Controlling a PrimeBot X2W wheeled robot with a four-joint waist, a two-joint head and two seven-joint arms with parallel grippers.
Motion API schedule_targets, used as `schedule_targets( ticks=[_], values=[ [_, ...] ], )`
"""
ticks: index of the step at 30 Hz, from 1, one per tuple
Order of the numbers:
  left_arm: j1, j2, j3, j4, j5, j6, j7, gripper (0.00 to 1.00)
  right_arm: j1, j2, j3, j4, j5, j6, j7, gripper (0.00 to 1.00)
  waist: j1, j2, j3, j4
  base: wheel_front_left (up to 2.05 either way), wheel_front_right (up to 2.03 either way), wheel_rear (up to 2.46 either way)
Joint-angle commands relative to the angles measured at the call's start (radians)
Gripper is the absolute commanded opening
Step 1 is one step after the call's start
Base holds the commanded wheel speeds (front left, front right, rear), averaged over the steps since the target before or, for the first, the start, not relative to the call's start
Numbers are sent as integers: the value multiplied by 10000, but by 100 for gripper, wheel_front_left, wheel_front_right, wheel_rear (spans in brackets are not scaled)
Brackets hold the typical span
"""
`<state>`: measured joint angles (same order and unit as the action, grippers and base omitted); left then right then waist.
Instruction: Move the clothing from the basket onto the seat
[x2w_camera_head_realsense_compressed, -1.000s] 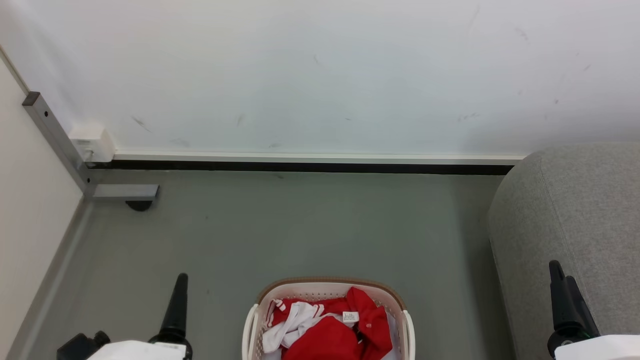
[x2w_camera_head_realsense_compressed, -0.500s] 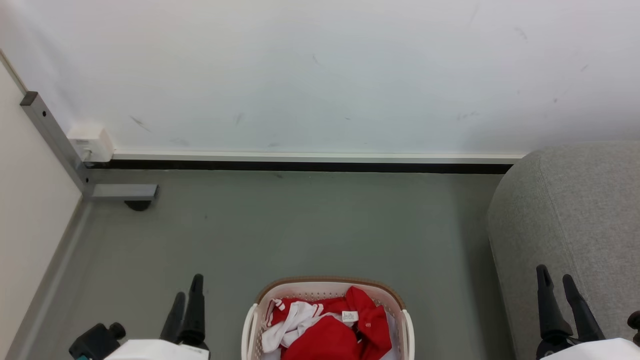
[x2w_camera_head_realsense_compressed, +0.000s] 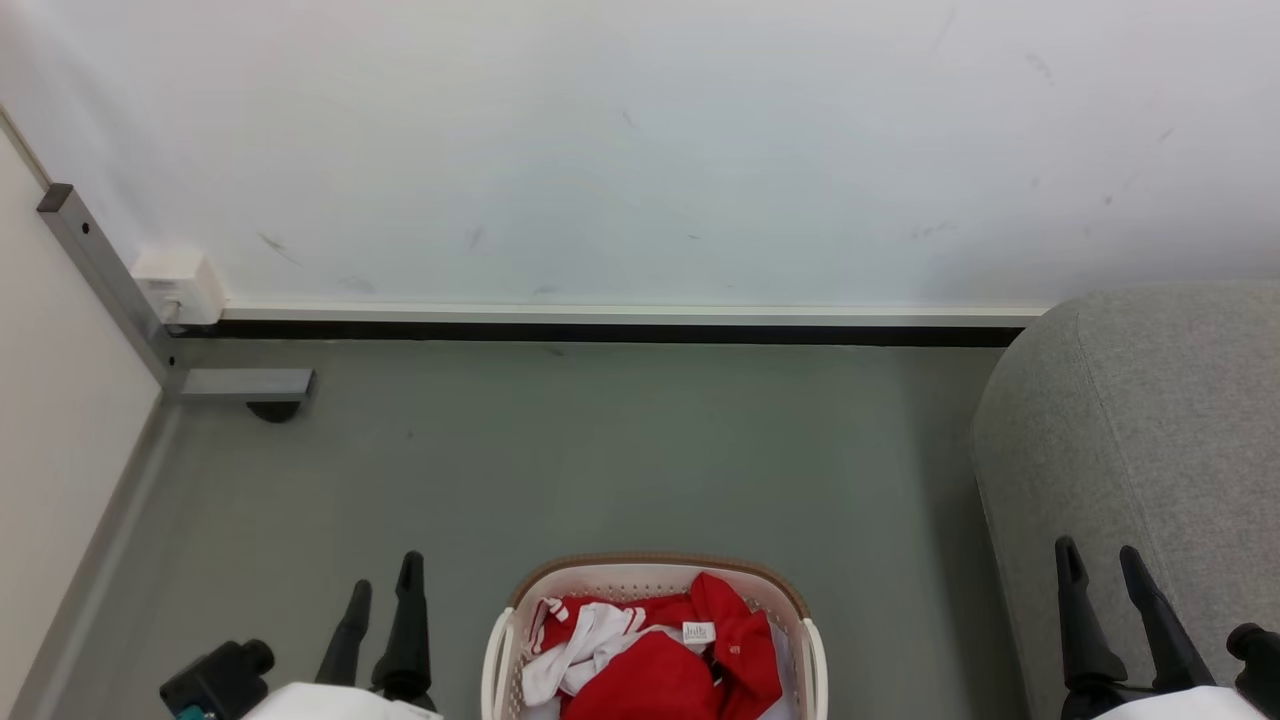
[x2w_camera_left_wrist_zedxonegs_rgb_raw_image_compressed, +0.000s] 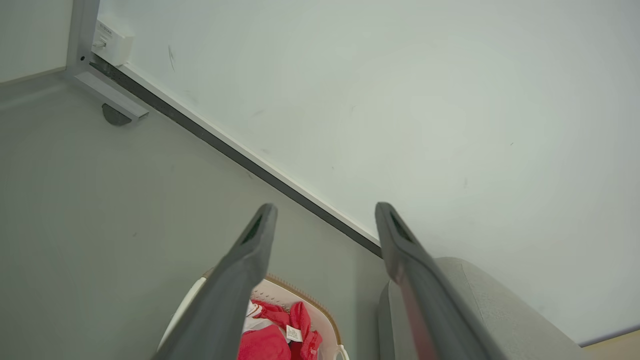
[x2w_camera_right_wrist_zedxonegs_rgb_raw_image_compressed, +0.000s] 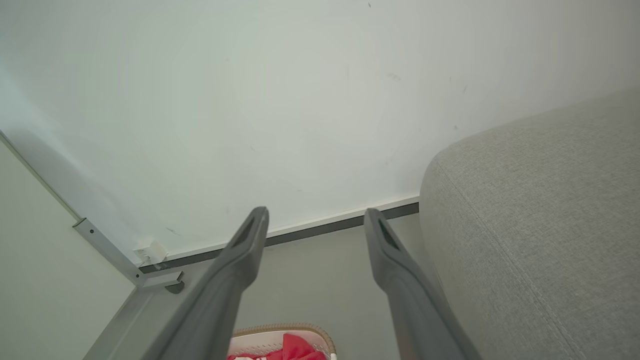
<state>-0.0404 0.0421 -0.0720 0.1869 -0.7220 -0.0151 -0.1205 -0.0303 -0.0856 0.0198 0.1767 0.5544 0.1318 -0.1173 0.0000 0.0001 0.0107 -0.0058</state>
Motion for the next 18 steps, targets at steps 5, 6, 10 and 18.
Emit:
schedule_targets(
  ticks=[5,6,10,18],
  values=[
    [35,85,-100,-170,886,78,-216,100,65,-106,58,-140,-806,-11,-248,100,0,-1,-12,-13,0,0,0],
    [46,86,-118,-181,974,92,-248,100,71,-111,72,-144,-922,-11,-279,100,0,-1,-10,-16,0,0,0],
    [73,89,-182,-217,1430,141,-359,100,110,-124,77,-157,-1377,-12,-382,100,0,-1,0,-25,0,0,0],
    [150,94,-283,-292,2376,231,-556,100,184,-101,38,-173,-2171,-13,-582,100,0,-1,18,-56,0,0,0]
  ],
)
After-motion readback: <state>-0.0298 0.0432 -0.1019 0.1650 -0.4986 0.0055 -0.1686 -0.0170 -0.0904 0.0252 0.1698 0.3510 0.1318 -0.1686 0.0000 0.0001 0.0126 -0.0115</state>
